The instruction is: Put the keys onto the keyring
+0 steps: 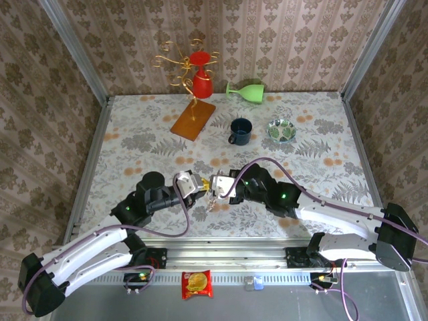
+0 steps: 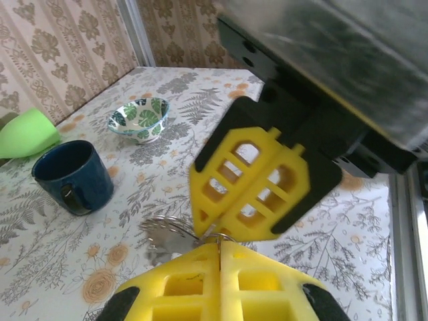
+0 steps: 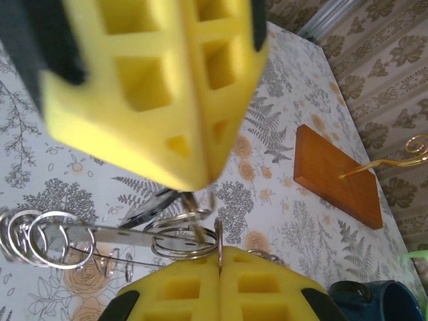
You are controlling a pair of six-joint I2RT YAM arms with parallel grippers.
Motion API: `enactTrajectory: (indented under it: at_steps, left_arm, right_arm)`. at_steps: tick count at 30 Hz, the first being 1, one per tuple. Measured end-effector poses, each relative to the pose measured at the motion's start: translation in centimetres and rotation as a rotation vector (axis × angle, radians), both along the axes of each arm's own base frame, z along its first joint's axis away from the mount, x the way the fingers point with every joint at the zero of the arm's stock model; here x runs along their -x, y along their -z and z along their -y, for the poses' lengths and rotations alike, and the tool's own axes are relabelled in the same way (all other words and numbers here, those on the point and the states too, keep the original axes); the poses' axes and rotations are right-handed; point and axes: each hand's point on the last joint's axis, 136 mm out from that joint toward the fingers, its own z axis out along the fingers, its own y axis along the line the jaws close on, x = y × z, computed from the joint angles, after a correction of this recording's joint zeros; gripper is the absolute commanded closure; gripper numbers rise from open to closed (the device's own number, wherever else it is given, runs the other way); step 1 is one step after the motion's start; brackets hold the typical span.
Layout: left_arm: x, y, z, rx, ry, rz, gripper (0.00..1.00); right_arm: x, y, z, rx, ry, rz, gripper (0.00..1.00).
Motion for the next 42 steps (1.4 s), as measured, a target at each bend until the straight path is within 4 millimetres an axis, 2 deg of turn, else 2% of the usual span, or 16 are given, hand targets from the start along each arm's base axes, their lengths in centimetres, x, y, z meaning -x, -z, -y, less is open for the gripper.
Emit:
enactTrajectory:
  at_steps: [15,19,24,29,34,38,42]
  left_arm:
    - [-1.0,0.2,0.1,0.03,-0.058,-0.055,1.0]
    - [-1.1,0.2,0.0,0.031,-0.064,-0.052,1.0]
    - [-0.6,0.3,-0.3,0.046,-0.056,-0.042,1.0]
    - [-0.1,0.8,-0.3,0.051,-0.032,-0.049,1.0]
    - [0.3,1.0,-0.1,0.077,-0.009,-0.08,1.0]
    - [0.1,0.6,-0.2,0.124,-0.008,-0.124,1.0]
    - [-0.1,0.2,-0.3,0.167,-0.009,-0.165,1.0]
  right_arm:
    - [2.0,0.4,-1.3,-0.001,-0.055,-0.011,1.0]
    - [1.3,0.9,-0.8,0.021,-0.011,-0.009,1.0]
    - [-0.4,1.5,1.0,0.071,0.092,0.011,1.0]
    - [-1.4,1.8,2.0,0.097,0.137,0.022,1.0]
    - [-1.5,0.8,2.2,0.074,0.133,0.04,1.0]
    - [-1.2,-0.7,1.5,0.01,0.094,0.057,1.0]
    - [-0.7,-0.9,0.9,-0.012,0.05,0.056,1.0]
